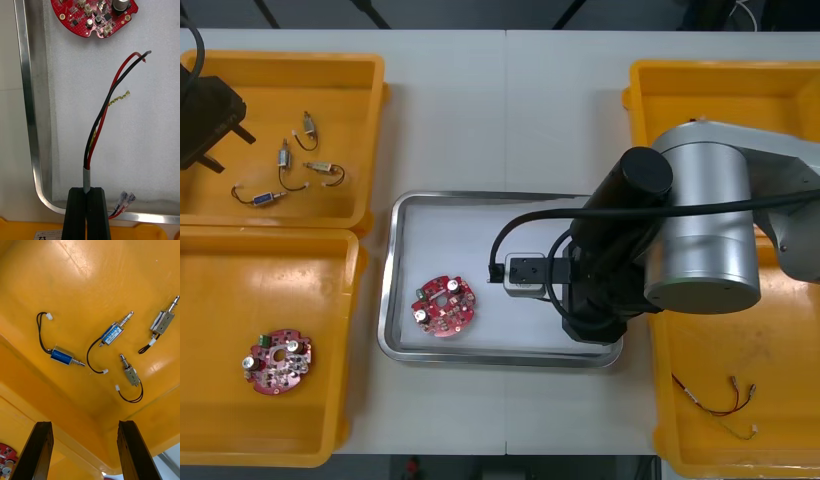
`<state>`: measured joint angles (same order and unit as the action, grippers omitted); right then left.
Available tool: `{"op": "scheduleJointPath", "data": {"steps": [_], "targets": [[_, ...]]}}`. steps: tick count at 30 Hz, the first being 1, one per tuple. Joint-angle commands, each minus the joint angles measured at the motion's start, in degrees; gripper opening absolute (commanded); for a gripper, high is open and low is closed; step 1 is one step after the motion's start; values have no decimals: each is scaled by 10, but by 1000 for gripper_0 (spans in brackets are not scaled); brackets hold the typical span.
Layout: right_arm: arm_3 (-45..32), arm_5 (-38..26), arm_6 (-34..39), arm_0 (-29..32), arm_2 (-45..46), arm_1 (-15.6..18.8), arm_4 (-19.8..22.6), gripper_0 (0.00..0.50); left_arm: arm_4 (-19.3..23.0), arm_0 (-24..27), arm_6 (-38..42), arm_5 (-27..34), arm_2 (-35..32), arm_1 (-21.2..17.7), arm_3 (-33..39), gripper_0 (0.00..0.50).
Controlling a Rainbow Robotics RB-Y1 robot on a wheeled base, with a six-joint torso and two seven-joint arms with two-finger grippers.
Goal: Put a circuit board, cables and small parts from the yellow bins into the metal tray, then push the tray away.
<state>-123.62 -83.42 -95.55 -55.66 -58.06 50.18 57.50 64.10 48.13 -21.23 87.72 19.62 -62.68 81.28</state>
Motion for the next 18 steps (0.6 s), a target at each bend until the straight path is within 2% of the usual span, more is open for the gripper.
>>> {"op": "scheduleJointPath", "data": {"steps": [1, 7, 18], "targets": [[19, 16, 0, -23, -42, -27, -30, 0, -17, 54, -36, 8, -14, 26, -55, 500], [65, 45, 5, -23, -90, -49, -69, 0, -24, 84, -17, 10, -14, 48, -134, 500], [109, 53, 13, -23, -120, -87, -98, 0, -13, 87, 115, 0, -13, 75, -227, 500]]}}
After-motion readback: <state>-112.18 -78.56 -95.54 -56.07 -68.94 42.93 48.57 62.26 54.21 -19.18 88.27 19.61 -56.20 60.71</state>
